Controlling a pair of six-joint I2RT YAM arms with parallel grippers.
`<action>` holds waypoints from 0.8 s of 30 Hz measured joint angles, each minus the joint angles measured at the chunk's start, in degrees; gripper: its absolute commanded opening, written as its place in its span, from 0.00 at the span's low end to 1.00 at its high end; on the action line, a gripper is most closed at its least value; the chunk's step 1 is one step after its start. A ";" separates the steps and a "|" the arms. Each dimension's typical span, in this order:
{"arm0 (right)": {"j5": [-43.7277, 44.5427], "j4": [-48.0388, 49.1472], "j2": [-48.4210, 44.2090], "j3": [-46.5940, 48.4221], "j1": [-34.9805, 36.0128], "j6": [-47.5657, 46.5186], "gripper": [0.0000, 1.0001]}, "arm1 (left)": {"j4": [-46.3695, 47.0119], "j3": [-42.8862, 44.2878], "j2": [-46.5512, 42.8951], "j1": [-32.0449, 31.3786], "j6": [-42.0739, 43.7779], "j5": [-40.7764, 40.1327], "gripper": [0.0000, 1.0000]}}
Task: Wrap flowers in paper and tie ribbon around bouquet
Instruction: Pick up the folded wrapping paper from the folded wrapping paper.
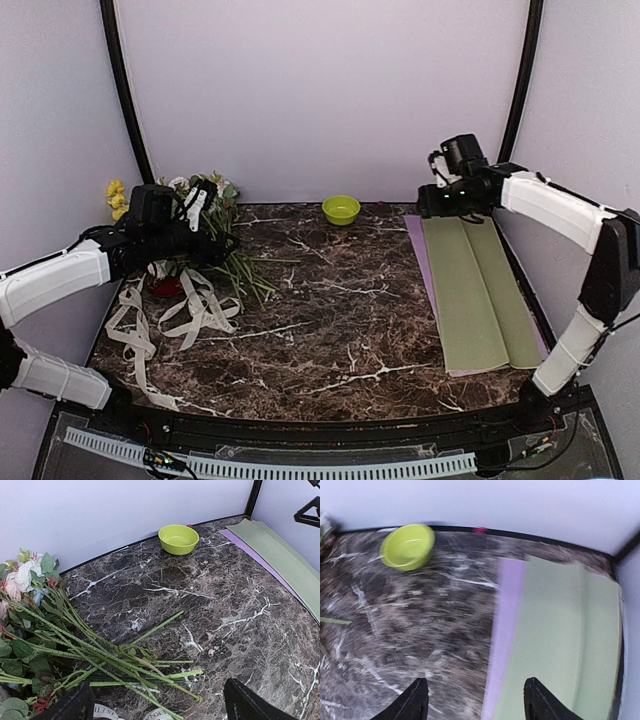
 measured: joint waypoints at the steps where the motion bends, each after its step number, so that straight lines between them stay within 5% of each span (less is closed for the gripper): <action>1: 2.10 -0.61 -4.35 -3.63 -2.45 0.76 0.86 | -0.02 0.00 0.00 0.00 -0.02 0.22 0.92; 5: 7.52 -3.15 -12.33 -15.34 -14.45 5.05 1.00 | -0.02 0.00 -0.02 0.00 -0.07 1.09 0.92; 11: 7.54 -6.54 -12.41 -28.87 -22.14 7.69 0.94 | -0.02 0.00 -0.02 0.00 -0.37 2.60 0.92; 17: 5.14 -4.50 -6.54 -30.18 -25.18 7.45 0.61 | 0.00 -0.02 -0.20 0.00 -0.46 3.28 0.92; 24: 0.96 -1.90 -1.44 -30.14 -25.09 6.78 0.35 | 0.00 -0.02 -0.26 0.00 -0.46 3.43 0.92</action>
